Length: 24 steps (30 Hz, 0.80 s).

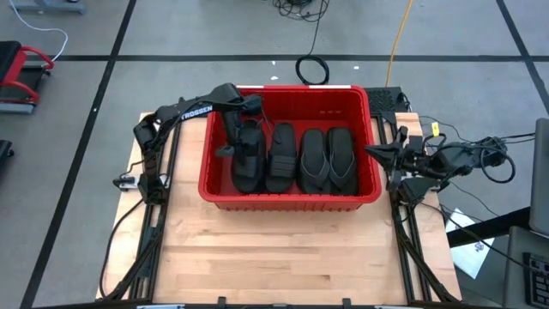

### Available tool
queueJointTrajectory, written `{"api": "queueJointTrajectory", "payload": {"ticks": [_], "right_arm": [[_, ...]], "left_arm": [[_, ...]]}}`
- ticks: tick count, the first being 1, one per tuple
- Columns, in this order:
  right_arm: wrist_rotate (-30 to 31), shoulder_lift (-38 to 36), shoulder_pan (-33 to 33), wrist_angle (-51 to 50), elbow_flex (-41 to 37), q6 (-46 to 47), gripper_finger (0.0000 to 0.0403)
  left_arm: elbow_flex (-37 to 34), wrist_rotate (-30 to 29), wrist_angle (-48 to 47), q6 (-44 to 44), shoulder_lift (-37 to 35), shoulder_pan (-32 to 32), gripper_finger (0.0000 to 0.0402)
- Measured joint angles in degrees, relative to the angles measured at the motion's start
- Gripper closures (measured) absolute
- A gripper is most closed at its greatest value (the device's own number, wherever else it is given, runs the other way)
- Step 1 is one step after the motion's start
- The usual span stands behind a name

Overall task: Pick and place slides into bin
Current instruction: Put the slipper into the bin

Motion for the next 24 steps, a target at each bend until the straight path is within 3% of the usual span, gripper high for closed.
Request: {"api": "queueJointTrajectory", "payload": {"ticks": [11,24], "right_arm": [[0.2,-0.2,0.0,-2.7,0.0,1.8,0.0403],[0.2,-0.3,0.0,-2.3,0.0,2.7,0.0403]], "left_arm": [[-7.2,2.0,9.7,1.0,-0.1,0.7,0.0401],[-12.5,-3.1,10.7,3.9,-0.2,0.0,0.04]]}}
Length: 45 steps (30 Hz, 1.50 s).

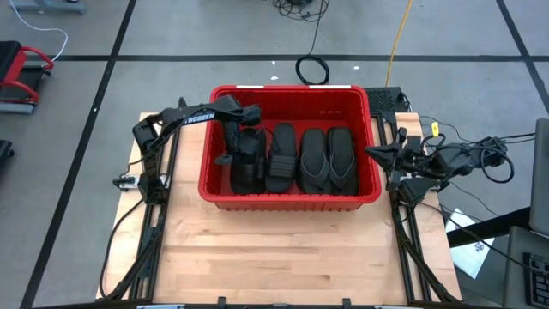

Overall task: Pick and place slides into bin
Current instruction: Put the slipper into the bin

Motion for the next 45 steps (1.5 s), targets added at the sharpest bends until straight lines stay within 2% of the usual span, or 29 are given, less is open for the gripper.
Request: {"api": "queueJointTrajectory", "payload": {"ticks": [12,22,28,38,45], "right_arm": [[0.0,0.0,0.0,0.0,0.0,0.0,0.0403],[0.0,0.0,0.0,-0.3,0.0,1.5,0.0403],[0.0,0.0,0.0,-0.5,0.0,1.4,0.0403],[0.0,0.0,0.0,-0.5,0.0,1.1,0.0403],[-0.2,0.0,0.0,-0.5,0.0,1.3,0.0403]], "left_arm": [[3.5,1.5,1.6,-4.4,0.2,-1.7,0.0401],[1.9,-1.2,9.2,-6.1,0.1,-3.2,0.0394],[1.9,-4.8,9.2,-6.0,0.0,-3.6,0.0346],[2.1,-8.1,10.2,-13.8,0.0,-3.5,0.024],[7.6,-8.9,6.2,-16.0,0.0,-3.5,0.0196]]}}
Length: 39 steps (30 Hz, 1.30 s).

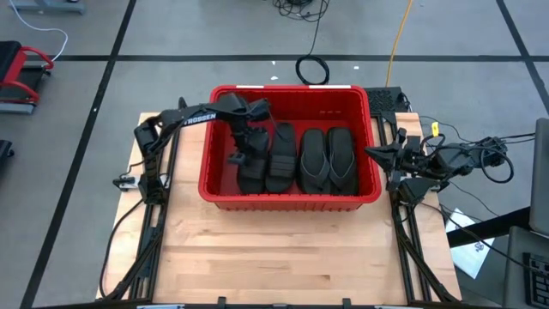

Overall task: Pick and place slides into bin
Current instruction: Put the slipper into the bin, then return to Home Position

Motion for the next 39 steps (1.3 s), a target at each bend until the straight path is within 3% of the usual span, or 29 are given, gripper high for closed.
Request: {"api": "queueJointTrajectory", "payload": {"ticks": [11,13,16,18,20,23,26,29,34,39], "right_arm": [[-0.3,0.0,0.0,0.0,0.0,-2.8,0.0403],[-2.0,-0.4,0.0,0.1,0.0,-5.8,0.0403],[-3.3,-1.5,0.0,1.8,0.0,-7.8,0.0403],[-6.7,-2.0,0.0,1.9,0.2,-10.1,0.0403],[-11.8,-1.9,0.0,0.8,0.2,-12.4,0.0403],[-13.5,-0.9,0.0,-3.4,0.2,-10.5,0.0403],[-12.4,0.1,0.0,-6.9,-0.8,-7.1,0.0403],[-10.6,-0.3,0.0,-4.9,-4.0,-5.3,0.0403],[-7.3,-4.4,0.0,1.7,-10.8,-4.4,0.0403],[-6.8,-12.0,0.0,6.1,-16.5,-6.6,0.0403]], "left_arm": [[13.6,-0.5,-7.1,-2.7,-1.0,0.0,0.0199],[16.9,0.1,-8.1,-2.5,-3.0,-0.5,0.0224],[19.6,5.3,-5.5,-1.3,-9.8,-2.3,0.0295],[19.5,9.6,1.1,-1.3,-15.6,-5.0,0.0358],[17.4,10.9,10.5,-3.5,-21.6,-8.2,0.0387],[10.4,4.9,28.5,-11.6,-29.3,-14.1,0.0395],[-0.7,-0.9,37.7,-19.1,-35.9,-17.1,0.0399],[-14.6,-6.9,47.1,-27.0,-42.1,-19.4,0.0401],[-39.2,-12.6,80.2,-37.8,-50.0,-24.8,0.0401],[-51.0,-21.1,92.1,-39.9,-56.2,-25.6,0.0401]]}}
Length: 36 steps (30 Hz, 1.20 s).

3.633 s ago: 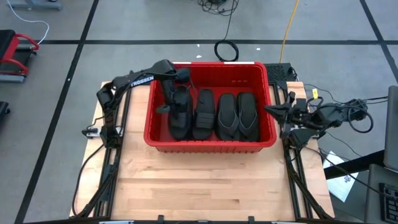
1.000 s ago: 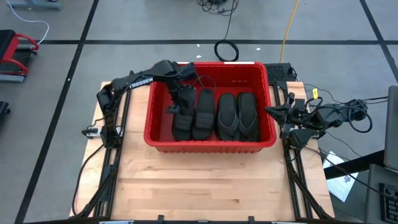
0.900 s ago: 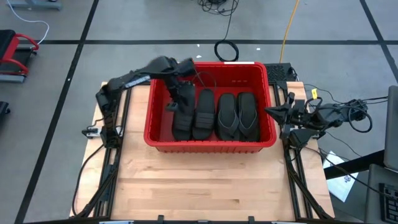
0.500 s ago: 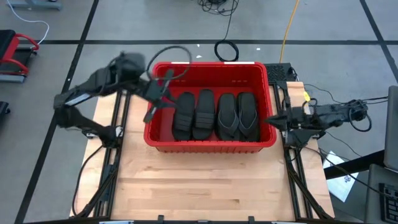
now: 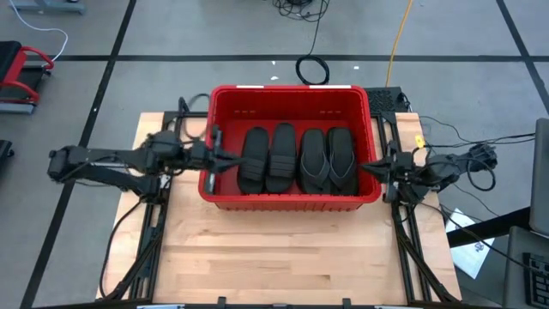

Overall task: Pick and place slides into bin
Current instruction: Return to Home Position

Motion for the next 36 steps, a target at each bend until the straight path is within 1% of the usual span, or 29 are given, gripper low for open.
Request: {"api": "queueJointTrajectory", "payload": {"ticks": [4,8,11,14,16,17,20,22,24,27,31,33,36], "right_arm": [[1.9,-6.7,0.0,-1.4,-1.4,-2.1,0.0403],[3.7,-12.7,0.0,-4.5,-1.4,-5.0,0.0403],[4.1,-13.0,0.0,-7.3,-1.0,-5.9,0.0403],[2.2,-13.0,0.0,-9.4,-1.0,-4.6,0.0403],[1.6,-13.0,0.0,-11.8,-1.0,-1.8,0.0403],[0.1,-13.0,0.0,-12.3,-1.0,-0.3,0.0403],[-7.4,-12.8,0.0,-10.9,-1.2,3.9,0.0403],[-9.9,-12.9,0.0,-10.3,-2.1,6.5,0.0403],[-10.2,-12.8,0.0,-10.0,-3.3,7.6,0.0403],[-8.2,-12.9,0.0,-6.6,-5.8,5.4,0.0403],[-7.9,-13.0,0.0,-1.7,-8.3,4.8,0.0403],[-6.8,-12.9,0.0,-1.4,-9.2,4.8,0.0403],[-5.0,-13.0,0.0,-1.2,-9.6,4.9,0.0403]], "left_arm": [[-3.3,-4.3,-1.3,1.3,-7.7,0.0,0.0402],[-3.9,-9.0,-9.9,3.1,-16.4,0.0,0.0402],[-4.2,-10.6,-15.2,3.7,-21.6,0.0,0.0402],[-4.2,-11.6,-17.3,6.0,-25.7,0.0,0.0402],[-4.2,-11.7,-18.8,7.8,-28.4,0.2,0.0401],[-4.2,-11.7,-20.2,8.5,-29.6,0.3,0.0401],[-4.2,-12.8,-25.3,7.2,-33.5,0.4,0.0401],[-4.2,-14.2,-28.4,5.1,-35.1,0.4,0.0401],[-4.2,-14.1,-30.0,3.8,-36.0,0.4,0.0401],[-4.2,-13.2,-30.9,3.9,-36.4,0.4,0.0401],[-4.9,-7.5,-34.1,-1.1,-36.4,0.4,0.0401],[-7.5,-5.3,-30.8,-4.2,-36.4,0.3,0.0401],[-12.6,-3.7,-19.7,-4.8,-36.4,0.3,0.0401]]}}
